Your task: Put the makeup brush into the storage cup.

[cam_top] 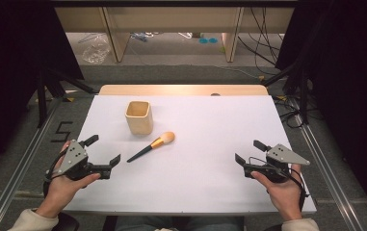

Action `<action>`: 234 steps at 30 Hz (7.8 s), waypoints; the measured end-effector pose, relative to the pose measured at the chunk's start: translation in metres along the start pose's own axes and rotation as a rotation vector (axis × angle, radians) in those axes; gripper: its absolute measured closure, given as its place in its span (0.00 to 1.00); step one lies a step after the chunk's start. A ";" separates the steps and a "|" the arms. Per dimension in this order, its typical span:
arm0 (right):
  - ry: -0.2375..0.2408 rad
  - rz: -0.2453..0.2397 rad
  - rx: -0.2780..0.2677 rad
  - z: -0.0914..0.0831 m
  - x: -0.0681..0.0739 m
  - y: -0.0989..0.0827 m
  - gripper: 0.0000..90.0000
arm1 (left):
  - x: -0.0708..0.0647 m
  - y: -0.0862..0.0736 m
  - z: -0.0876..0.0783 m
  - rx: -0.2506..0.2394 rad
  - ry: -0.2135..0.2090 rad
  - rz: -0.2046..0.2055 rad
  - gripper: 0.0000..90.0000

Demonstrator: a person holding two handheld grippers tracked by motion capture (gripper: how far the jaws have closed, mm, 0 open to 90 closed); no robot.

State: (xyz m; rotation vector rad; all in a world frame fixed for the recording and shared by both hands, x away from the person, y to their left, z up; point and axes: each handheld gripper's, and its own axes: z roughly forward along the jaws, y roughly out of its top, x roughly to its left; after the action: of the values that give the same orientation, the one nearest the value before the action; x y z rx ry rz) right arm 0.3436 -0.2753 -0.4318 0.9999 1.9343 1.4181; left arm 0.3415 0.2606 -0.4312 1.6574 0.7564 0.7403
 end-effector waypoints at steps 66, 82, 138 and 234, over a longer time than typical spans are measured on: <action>-0.002 0.001 0.003 0.002 0.001 -0.001 0.18 | 0.013 0.019 0.040 0.214 -0.069 0.098 0.05; 0.002 0.003 0.011 0.002 0.000 -0.001 0.18 | 0.010 0.026 0.055 0.291 -0.113 0.128 0.07; 0.001 0.009 0.020 0.004 0.000 -0.002 0.18 | 0.013 0.047 0.089 0.461 -0.196 0.208 0.14; 0.017 0.008 0.050 0.003 -0.001 -0.003 0.18 | 0.001 0.072 0.172 0.327 -0.220 0.169 0.15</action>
State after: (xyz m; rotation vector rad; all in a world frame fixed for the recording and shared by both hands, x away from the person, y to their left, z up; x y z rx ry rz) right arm 0.3462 -0.2750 -0.4360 1.0222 1.9891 1.3929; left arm 0.4860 0.1494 -0.3927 2.0806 0.6079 0.5579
